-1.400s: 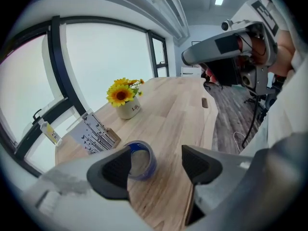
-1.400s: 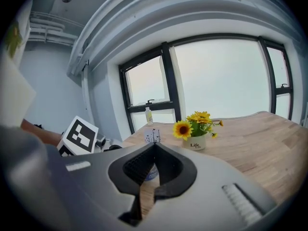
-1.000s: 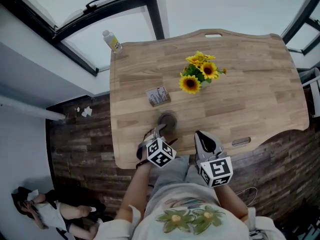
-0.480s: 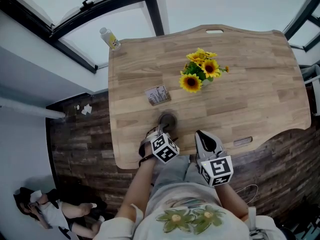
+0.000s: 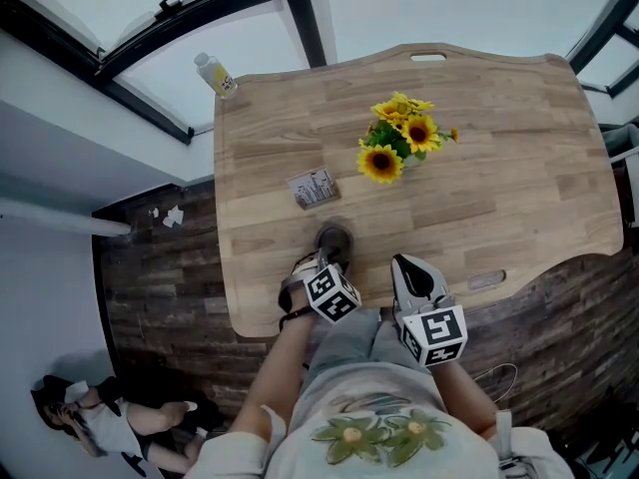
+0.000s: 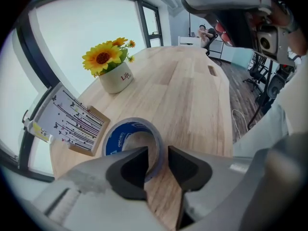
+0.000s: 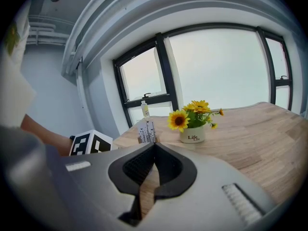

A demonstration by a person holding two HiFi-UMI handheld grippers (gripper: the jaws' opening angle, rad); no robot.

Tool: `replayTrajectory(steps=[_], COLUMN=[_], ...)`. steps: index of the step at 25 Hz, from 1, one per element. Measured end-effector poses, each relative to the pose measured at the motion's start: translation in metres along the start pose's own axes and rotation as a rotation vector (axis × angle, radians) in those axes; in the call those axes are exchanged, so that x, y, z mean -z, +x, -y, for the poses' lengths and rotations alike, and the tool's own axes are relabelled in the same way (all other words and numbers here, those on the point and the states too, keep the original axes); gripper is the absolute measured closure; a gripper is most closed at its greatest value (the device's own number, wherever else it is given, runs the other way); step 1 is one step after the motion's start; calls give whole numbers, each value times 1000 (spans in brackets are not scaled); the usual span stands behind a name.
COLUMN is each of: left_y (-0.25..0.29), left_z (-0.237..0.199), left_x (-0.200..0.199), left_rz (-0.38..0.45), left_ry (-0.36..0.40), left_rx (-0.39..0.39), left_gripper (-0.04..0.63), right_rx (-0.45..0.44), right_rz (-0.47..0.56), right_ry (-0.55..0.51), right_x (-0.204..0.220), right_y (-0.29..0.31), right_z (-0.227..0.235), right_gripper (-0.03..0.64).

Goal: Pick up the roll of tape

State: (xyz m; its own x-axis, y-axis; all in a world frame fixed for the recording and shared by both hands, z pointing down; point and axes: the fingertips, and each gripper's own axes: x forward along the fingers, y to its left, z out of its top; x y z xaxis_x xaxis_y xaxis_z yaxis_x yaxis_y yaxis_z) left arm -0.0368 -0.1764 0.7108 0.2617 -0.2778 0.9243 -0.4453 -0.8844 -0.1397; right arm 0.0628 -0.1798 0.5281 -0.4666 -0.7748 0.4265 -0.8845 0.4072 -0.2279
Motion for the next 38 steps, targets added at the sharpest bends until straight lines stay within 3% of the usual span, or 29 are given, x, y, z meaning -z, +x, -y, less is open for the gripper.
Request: replayTrajectory(steps=[1, 9, 20, 31, 38], left_y=[0, -5, -7, -14, -24], left_z=[-2, 2, 2, 0, 7], left_x=[0, -3, -3, -7, -11], left_rz=[2, 52, 71, 121, 155], left_ry=[-4, -135, -186, -273, -287], left_rx=[-10, 37, 47, 105, 125], left_gripper=[473, 538, 541, 543, 543], right_rx=[-1, -10, -12, -9, -11], right_rz=[0, -1, 5, 23, 19], right_ry=[1, 2, -6, -14, -21], right_x=[0, -1, -2, -6, -4], right_y=[1, 4, 0, -5, -8], right_z=[0, -2, -7, -12, -21], right_gripper=[617, 617, 617, 617, 617])
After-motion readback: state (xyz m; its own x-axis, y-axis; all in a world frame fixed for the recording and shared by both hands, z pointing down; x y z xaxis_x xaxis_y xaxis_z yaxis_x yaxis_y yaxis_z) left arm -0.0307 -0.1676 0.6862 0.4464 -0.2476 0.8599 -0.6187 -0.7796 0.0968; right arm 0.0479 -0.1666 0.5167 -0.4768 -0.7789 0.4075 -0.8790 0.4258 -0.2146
